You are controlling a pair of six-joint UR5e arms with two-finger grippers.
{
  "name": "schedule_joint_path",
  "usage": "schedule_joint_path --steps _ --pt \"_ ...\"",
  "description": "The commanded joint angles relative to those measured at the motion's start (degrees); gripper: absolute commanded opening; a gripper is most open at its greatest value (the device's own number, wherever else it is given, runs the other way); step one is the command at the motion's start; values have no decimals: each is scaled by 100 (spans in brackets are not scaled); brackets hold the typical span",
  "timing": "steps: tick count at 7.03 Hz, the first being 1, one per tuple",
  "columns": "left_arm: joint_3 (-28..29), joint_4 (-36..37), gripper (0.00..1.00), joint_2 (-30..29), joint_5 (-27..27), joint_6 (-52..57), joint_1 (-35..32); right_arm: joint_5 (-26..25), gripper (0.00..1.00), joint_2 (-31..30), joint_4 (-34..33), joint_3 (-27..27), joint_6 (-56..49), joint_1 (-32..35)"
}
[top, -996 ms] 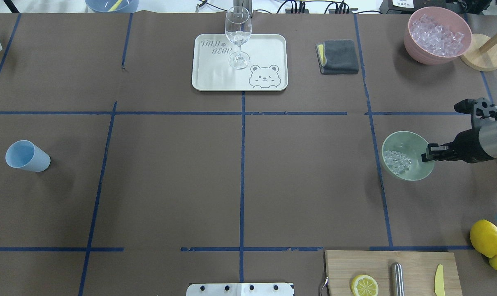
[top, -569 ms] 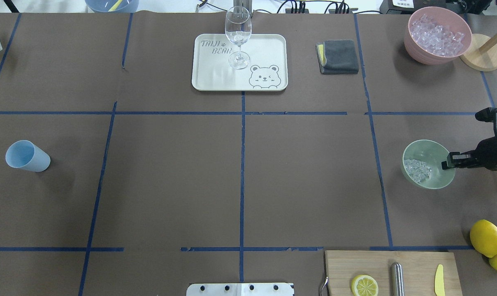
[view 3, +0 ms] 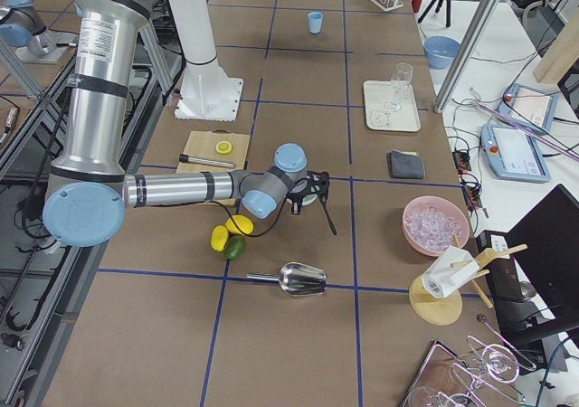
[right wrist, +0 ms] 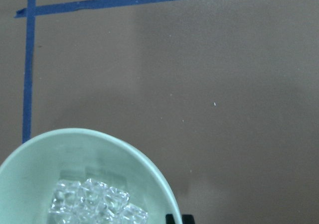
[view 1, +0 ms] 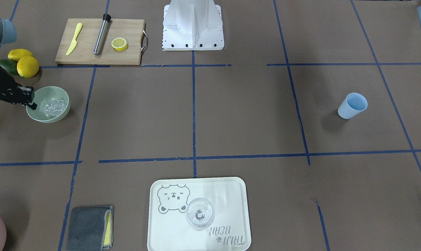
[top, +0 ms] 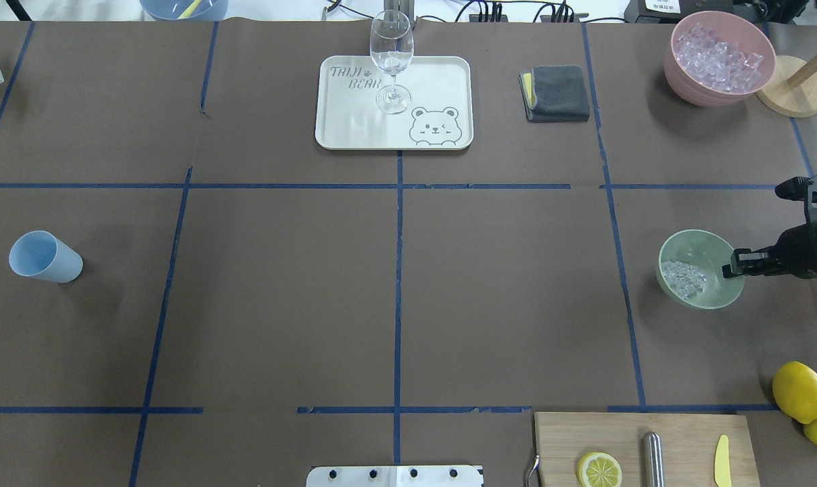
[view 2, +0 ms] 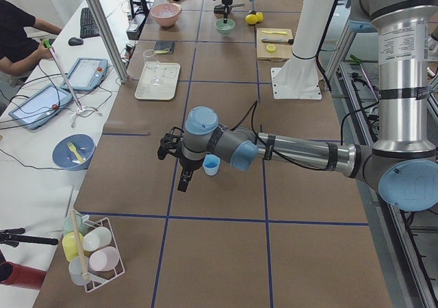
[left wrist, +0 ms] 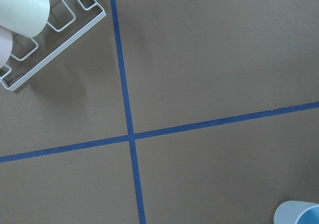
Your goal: Pour ice into bowl
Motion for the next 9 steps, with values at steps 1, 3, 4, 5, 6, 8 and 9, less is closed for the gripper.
schedule_joint_path --steps 1,3,4,5,6,8,9 --pt "-15 0 100 0 0 0 0 4 0 96 -2 -71 45 -2" --pt "-24 0 100 9 9 0 -9 4 0 114 -11 -98 36 -2" --pt "-15 0 100 0 9 0 0 4 4 131 -11 -124 45 -2" --pt "-15 0 100 0 9 0 0 -5 6 131 -28 -124 45 -2" --pt "-24 0 100 0 9 0 0 4 12 175 -28 -185 45 -2" --pt "-24 0 100 0 9 0 -9 74 43 184 -11 -221 45 -2" --pt "-24 0 100 9 9 0 0 83 65 184 -11 -221 36 -2"
